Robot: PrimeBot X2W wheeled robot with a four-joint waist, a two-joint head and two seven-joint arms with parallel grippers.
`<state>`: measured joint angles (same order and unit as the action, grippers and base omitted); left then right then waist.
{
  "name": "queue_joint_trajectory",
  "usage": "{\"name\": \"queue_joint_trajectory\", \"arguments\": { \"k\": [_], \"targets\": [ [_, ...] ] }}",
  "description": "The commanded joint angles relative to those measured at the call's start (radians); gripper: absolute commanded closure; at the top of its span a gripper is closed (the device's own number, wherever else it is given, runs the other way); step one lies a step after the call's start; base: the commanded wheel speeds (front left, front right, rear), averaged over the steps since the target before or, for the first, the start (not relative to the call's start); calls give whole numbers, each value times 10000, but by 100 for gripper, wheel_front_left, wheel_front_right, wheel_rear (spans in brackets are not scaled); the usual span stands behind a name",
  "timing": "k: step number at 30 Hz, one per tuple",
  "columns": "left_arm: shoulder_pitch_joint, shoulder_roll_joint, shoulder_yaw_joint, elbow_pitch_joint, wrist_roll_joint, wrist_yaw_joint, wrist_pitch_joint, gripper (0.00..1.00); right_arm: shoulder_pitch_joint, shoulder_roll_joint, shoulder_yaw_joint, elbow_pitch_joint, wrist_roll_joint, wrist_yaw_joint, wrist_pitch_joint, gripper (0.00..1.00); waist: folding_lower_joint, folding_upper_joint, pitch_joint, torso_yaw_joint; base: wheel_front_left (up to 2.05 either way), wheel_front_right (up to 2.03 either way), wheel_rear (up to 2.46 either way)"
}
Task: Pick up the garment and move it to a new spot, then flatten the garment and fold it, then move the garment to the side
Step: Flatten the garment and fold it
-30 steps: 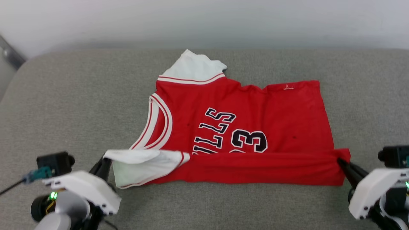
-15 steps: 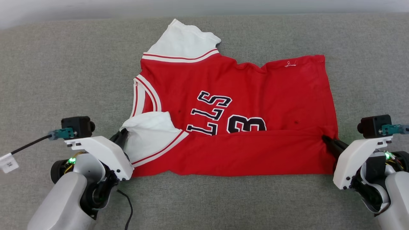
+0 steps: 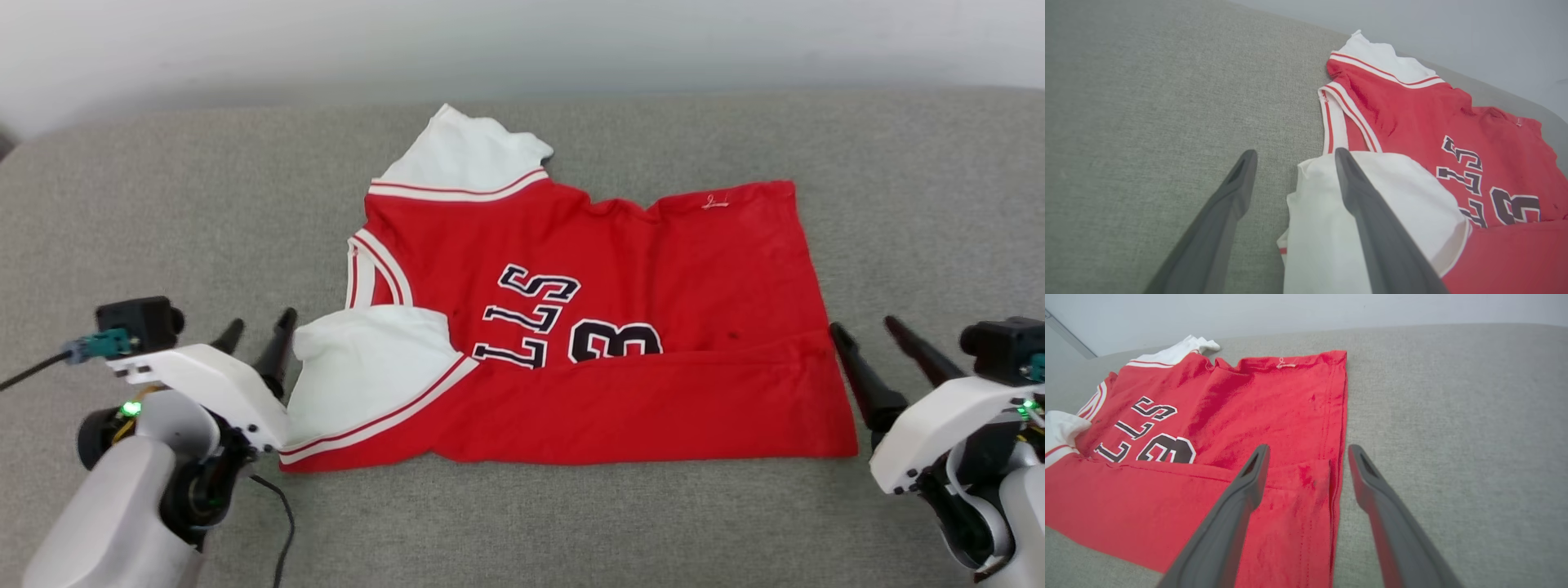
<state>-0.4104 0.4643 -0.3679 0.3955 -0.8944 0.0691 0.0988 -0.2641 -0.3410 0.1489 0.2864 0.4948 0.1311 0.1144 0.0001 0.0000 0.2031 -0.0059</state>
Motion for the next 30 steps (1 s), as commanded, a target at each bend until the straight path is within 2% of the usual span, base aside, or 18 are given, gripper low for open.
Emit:
{"name": "queue_joint_trajectory", "arguments": {
  "k": [1,7,12,18,23,26,30],
  "targets": [
    [109,125,94,-98,30,30,-78,0,155,-19,-102,-164,-237,-8,-232,0,-1,0,-325,-140,0,0,0],
    [464,837,394,-998,-93,309,301,0,923,481,-955,-1085,-1450,-8,-1242,0,-1,0,-895,-452,0,0,0],
    [1006,1643,337,-1893,-562,569,1930,0,1696,987,-1449,-1920,-2030,-8,-1223,0,-1,0,-1079,-668,0,0,0],
    [1832,2464,189,-2647,-1291,973,3955,0,2224,1380,-1542,-2780,-2361,-8,-946,0,-1,0,-908,-976,0,0,0],
    [2289,2600,50,-2689,-1728,1160,4750,0,2207,1733,-1380,-3093,-2464,-8,-953,0,-1,0,-584,-1226,0,0,0],
    [2265,2431,24,-2501,-1879,1167,4873,0,2080,1831,-1257,-3101,-2428,-8,-1022,0,-1,0,-347,-1325,0,0,0],
    [2128,2085,-124,-1927,-2110,966,5032,0,1953,1874,-1194,-3039,-2329,-8,-1041,0,-1,0,-48,-1421,0,0,0]
  ]
}}
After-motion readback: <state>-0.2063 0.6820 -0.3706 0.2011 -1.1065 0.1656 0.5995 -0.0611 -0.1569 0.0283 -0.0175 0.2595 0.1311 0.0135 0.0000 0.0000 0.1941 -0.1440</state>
